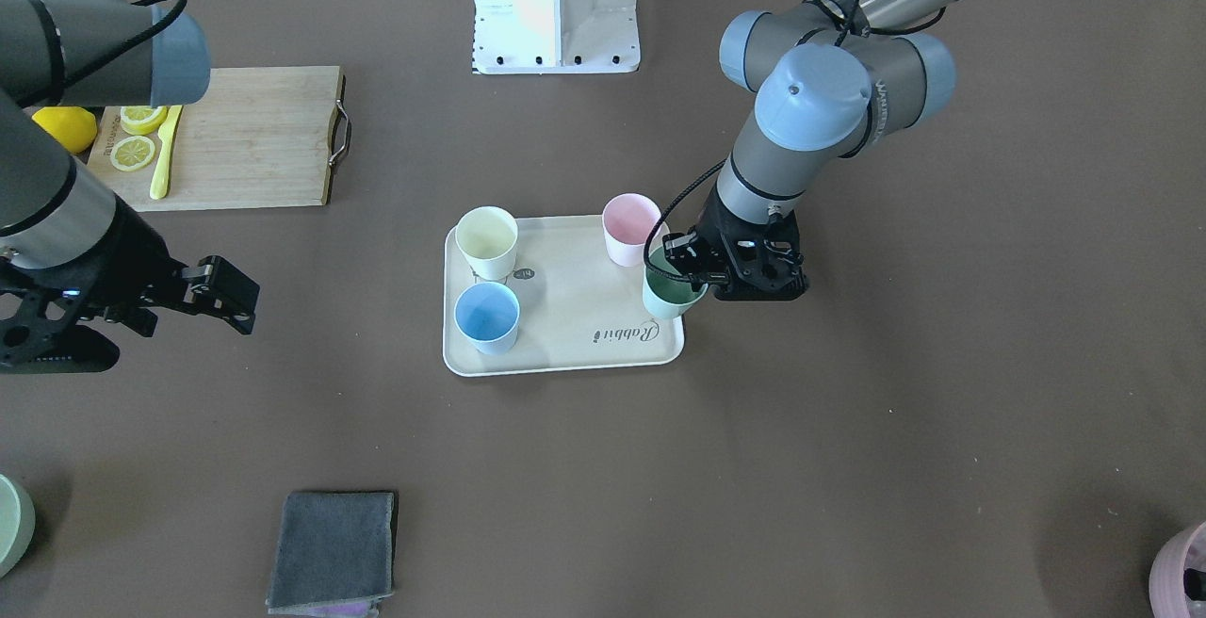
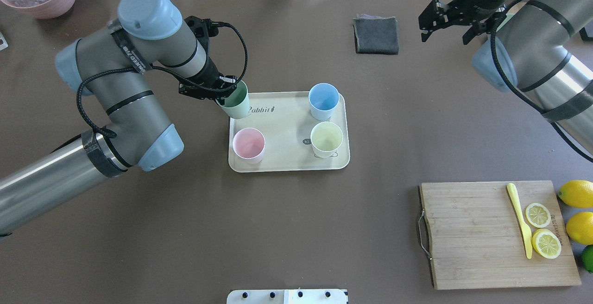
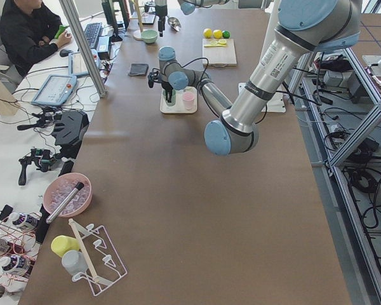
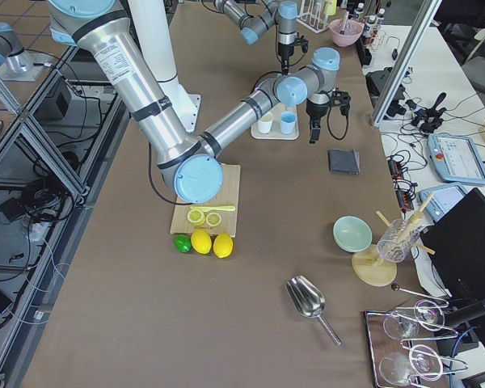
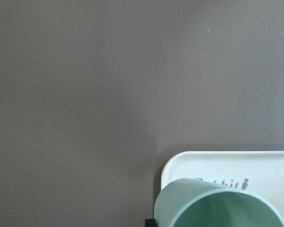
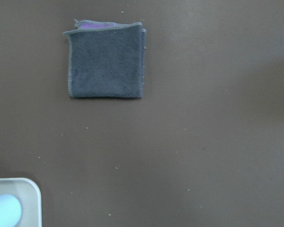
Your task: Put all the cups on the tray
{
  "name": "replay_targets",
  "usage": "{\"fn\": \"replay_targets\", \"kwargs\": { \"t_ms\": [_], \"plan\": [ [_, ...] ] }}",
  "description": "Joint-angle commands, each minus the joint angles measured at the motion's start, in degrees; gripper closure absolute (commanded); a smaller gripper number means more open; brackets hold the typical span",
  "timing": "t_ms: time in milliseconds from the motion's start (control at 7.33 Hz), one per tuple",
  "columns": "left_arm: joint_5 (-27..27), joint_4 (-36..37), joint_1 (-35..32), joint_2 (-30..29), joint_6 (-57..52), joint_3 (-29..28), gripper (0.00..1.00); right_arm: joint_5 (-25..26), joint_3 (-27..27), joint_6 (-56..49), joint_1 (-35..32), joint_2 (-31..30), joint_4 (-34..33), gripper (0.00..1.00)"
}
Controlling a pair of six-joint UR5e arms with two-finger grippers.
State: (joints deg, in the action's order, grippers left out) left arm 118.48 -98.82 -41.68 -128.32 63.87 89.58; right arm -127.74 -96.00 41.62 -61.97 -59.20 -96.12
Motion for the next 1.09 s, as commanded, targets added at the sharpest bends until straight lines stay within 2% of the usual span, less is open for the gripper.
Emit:
{"fn": "replay_targets", "kwargs": {
  "t_ms": [0,273,682,818,955],
  "plan": [
    [-1.5,-0.5,1.9,-0.8,0.4,-1.6,1.0,-0.1,-2.3,-3.0,-1.5,-4.3,0.1,0.0],
    [-4.0,-5.1,2.6,-2.5,3.3,-5.4,1.0,-0.3,-3.1,-3.0,-1.6,-5.5,0.3,0.0],
    [-4.8,-6.1,2.7,-4.0,3.8,-7.8,0.99,-0.3,-3.1,-3.1,-1.6,-5.6,0.3,0.0],
    [-5.1,-6.1,2.8,-3.9,3.6,-8.5,0.15,-0.3,-3.0,-3.1,-1.6,-5.6,0.3,0.0],
    [-8.1,-6.0,4.0,-3.9,3.8,-8.1,0.03,-0.3,-3.1,-3.1,-1.8,-5.8,0.3,0.0]
  ]
}}
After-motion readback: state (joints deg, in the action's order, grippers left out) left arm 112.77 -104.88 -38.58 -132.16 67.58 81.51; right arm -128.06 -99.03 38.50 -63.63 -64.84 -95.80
